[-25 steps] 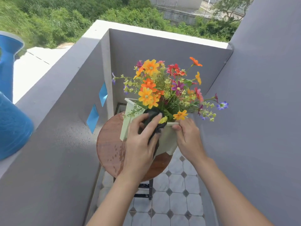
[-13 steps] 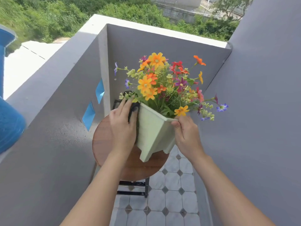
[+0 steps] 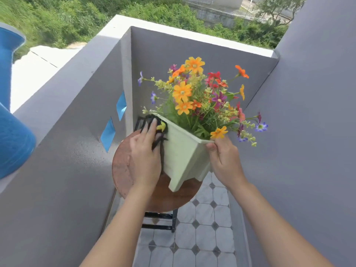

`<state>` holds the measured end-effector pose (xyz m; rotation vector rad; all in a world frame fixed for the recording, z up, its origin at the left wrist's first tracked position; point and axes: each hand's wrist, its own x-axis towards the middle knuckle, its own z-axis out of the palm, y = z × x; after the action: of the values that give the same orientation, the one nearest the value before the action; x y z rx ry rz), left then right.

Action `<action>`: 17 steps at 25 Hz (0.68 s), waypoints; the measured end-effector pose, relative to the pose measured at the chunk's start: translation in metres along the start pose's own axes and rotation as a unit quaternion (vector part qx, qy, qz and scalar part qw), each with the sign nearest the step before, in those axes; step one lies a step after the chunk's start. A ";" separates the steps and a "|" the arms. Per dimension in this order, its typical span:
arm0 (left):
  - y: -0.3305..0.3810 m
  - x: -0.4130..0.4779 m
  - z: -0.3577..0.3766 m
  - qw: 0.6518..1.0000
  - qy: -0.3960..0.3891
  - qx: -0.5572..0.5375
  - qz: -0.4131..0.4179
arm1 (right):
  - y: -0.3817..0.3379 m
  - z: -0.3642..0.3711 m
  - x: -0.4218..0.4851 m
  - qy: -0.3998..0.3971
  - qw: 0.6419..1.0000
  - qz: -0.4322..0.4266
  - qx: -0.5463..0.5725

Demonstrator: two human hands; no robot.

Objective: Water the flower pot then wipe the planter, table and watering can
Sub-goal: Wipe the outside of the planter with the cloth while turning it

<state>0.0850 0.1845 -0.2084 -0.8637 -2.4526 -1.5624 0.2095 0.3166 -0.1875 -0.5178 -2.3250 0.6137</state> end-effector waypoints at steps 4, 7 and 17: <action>0.002 0.002 -0.008 0.992 0.012 -0.012 -0.124 | -0.006 0.000 0.001 0.003 1.000 0.005 -0.008; 0.036 -0.013 -0.009 0.997 0.009 -0.060 -0.036 | -0.009 0.000 0.005 0.007 1.000 0.003 -0.014; -0.007 -0.006 -0.013 0.955 0.015 0.062 -0.289 | -0.014 -0.003 0.001 0.006 1.000 0.010 -0.009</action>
<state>0.0837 0.1685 -0.2103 -0.0894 -2.9048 -1.5126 0.2086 0.3066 -0.1774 -0.5519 -2.3194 0.5974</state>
